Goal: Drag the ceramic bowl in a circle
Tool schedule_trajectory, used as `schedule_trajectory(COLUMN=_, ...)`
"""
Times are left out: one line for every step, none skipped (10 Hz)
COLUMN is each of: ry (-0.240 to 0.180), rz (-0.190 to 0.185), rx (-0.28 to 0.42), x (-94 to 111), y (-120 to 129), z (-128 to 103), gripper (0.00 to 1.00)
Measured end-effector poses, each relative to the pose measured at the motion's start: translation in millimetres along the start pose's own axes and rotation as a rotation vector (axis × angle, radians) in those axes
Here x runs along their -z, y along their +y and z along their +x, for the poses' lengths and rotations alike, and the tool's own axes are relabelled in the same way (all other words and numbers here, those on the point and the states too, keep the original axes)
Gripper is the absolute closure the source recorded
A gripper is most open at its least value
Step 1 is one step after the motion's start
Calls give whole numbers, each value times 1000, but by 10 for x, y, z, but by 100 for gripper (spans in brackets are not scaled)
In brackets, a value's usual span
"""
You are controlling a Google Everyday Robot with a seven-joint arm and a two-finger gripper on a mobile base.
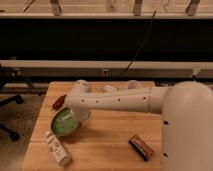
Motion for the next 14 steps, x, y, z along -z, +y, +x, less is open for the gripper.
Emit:
schedule_trajectory(ry=14, rz=-8, rx=-3, x=-15, y=-45, z=81, gripper=81)
schedule_trajectory(ry=28, rz=-15, rx=-10, x=-30, y=-90, z=163, gripper=81)
schedule_trajectory(ry=51, rz=-25, rx=-25, x=-45, y=-142, z=335, gripper=81)
schedule_trajectory(ry=60, rz=-28, rx=-31, x=-49, y=-166, z=419, gripper=81)
schedule_trajectory(ry=77, rz=-31, rx=-47, x=-42, y=-202, z=589, gripper=81)
schedule_trajectory(ry=101, rz=-37, rx=-72, x=-12, y=-193, z=779, gripper=81)
schedule_trajectory(ry=120, rz=-41, rx=-101, x=12, y=-147, z=913, gripper=81)
schedule_trajectory(ry=129, rz=-43, rx=-121, x=32, y=-93, z=989, gripper=81)
schedule_trajectory(ry=136, rz=-46, rx=-140, x=44, y=-18, z=1053, gripper=81)
schedule_trajectory(ry=144, rz=-52, rx=-175, x=58, y=139, z=1151, gripper=81)
schedule_trajectory(ry=148, rz=-56, rx=-200, x=59, y=255, z=1199, gripper=81)
schedule_trajectory(ry=150, rz=-60, rx=-220, x=57, y=346, z=1222, gripper=81)
schedule_trajectory(ry=151, rz=-58, rx=-246, x=46, y=468, z=1253, gripper=81)
schedule_trajectory(ry=150, rz=-66, rx=-279, x=24, y=662, z=1289, gripper=81)
